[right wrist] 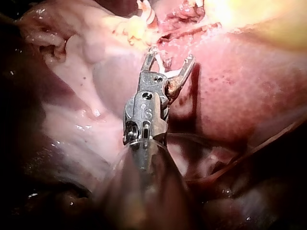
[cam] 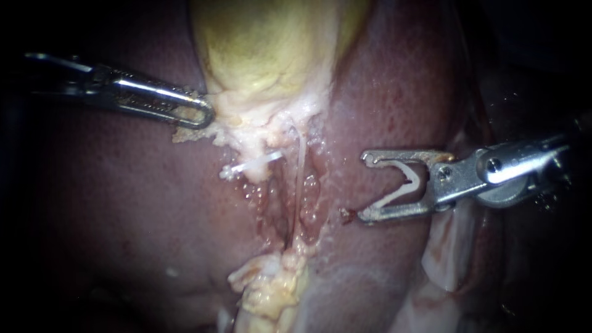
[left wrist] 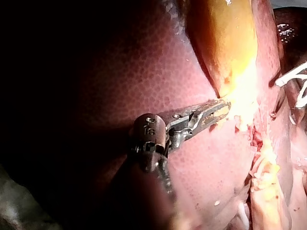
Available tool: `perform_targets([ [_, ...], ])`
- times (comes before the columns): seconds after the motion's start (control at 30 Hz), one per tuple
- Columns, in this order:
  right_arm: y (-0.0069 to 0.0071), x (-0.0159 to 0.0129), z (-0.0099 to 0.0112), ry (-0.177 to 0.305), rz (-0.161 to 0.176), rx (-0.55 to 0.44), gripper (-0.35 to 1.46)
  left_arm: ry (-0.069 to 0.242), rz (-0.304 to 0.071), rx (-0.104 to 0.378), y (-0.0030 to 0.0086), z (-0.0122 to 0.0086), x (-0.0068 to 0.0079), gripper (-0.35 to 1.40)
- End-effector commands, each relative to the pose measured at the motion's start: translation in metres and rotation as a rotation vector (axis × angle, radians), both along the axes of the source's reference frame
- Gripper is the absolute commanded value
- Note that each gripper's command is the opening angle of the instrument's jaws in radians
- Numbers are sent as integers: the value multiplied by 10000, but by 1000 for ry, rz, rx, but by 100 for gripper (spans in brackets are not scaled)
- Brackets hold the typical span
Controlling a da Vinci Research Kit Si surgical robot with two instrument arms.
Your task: Clipping first clip right tube
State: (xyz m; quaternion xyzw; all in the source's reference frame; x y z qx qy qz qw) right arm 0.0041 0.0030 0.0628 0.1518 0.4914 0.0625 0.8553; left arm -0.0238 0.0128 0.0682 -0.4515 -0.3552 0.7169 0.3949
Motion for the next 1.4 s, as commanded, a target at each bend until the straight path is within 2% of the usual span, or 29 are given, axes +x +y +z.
perform_targets([
  [0.03,0,0,0,1,-3,-4,50,-2,2,2,1,-5,3,-35],
  [0.1,0,0,0,1,-3,-4,50,-7,8,9,4,-16,11,-35],
  [0.3,-2,2,1,9,-16,4,50,4,-23,15,21,-54,38,-35],
  [0.37,-3,5,2,16,-28,12,50,3,-27,11,25,-59,41,-35],
  [0.47,-5,10,6,32,-53,27,50,3,-26,4,24,-58,40,-35],
  [0.53,-11,17,13,56,-91,80,50,3,-27,4,23,-57,39,-35],
  [0.6,-17,22,21,65,-111,119,50,3,-27,4,23,-57,39,-35],
  [0.87,-34,50,70,122,-62,287,49,3,-27,4,23,-58,39,-35],
  [1.07,-34,76,102,181,-37,367,49,3,-27,4,23,-58,39,-35],
  [1.3,-36,105,119,267,-21,443,49,3,-27,4,23,-58,39,-35],
  [1.4,-39,119,119,297,12,463,49,4,-28,4,22,-59,39,-35],
])
